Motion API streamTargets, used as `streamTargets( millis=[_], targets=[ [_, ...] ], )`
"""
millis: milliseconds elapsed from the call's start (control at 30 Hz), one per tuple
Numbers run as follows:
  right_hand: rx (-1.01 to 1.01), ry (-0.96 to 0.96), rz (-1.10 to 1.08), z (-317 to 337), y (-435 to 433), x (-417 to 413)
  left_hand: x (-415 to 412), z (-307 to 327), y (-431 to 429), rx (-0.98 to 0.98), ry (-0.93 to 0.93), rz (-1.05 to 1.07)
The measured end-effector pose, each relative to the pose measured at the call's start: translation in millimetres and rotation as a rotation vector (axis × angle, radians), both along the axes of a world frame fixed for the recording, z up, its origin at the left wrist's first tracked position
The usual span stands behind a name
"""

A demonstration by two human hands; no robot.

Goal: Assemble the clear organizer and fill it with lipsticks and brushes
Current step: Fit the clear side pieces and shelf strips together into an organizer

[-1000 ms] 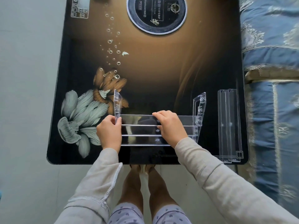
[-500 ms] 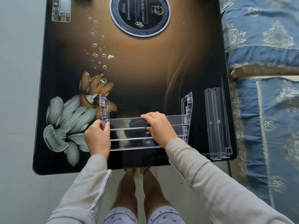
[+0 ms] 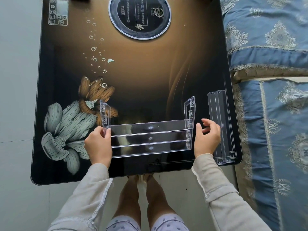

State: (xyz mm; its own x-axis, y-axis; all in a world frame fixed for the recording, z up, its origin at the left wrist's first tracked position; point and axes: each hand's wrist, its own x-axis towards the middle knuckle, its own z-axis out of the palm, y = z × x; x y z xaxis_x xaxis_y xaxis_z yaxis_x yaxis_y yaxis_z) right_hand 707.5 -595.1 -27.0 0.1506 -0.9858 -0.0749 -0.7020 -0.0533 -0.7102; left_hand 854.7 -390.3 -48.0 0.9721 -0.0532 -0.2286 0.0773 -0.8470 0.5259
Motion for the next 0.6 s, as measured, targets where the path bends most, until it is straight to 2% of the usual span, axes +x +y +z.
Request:
streamTargets(
  millis=[267,600],
  targets=[
    [0.176,0.075,0.077,-6.5,-1.8,-1.2,1.1,-0.6,1.0,0.015,0.011,-0.017],
    [0.084,0.240,0.251,-6.0,-5.3,0.8,1.2,-4.1,2.4,-0.003,0.002,-0.008]
  ],
)
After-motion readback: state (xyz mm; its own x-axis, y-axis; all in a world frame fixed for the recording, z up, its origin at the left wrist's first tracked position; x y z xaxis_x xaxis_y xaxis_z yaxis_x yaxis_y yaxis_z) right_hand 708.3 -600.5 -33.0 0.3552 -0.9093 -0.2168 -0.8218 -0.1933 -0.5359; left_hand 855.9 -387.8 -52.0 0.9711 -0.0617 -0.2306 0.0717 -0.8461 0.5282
